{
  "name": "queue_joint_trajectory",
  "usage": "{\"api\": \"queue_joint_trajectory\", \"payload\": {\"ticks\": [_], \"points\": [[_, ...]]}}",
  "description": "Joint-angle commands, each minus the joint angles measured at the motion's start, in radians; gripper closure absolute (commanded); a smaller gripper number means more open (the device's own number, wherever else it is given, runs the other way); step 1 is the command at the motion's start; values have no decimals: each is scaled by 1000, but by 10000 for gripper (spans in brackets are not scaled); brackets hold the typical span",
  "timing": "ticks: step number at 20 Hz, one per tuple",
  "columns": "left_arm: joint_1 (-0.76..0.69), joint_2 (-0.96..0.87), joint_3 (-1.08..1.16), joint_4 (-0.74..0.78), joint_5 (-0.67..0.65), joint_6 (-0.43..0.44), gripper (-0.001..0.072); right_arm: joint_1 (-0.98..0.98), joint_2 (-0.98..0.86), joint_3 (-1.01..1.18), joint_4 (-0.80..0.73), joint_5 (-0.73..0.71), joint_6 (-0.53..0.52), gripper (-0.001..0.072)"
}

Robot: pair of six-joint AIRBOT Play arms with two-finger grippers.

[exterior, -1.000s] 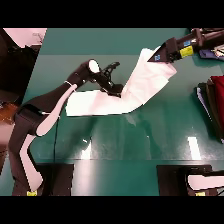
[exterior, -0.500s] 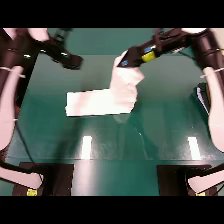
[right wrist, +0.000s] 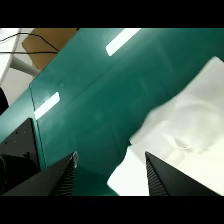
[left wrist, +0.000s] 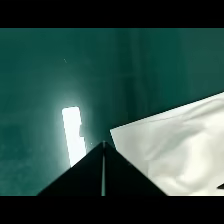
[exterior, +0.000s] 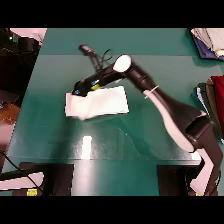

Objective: Fold the shirts.

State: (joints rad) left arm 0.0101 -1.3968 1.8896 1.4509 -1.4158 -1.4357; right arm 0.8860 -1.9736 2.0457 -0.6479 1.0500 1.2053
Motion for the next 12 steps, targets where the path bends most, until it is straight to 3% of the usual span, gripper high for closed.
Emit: {"api": "queue_joint_trajectory", "payload": {"ticks": [1,6,11,12], "points": [[13,14,1,-3,-23,-5,685,45,-21,13,42,-127,-84,207],[13,14,1,-33,-42,-5,685,-188,161,-211,-117,47,-29,209],[13,7,-43,-87,-26,-5,685,-473,289,-529,-105,165,18,206],[13,4,-65,-96,-23,-5,685,-515,296,-579,-104,163,18,141]]}}
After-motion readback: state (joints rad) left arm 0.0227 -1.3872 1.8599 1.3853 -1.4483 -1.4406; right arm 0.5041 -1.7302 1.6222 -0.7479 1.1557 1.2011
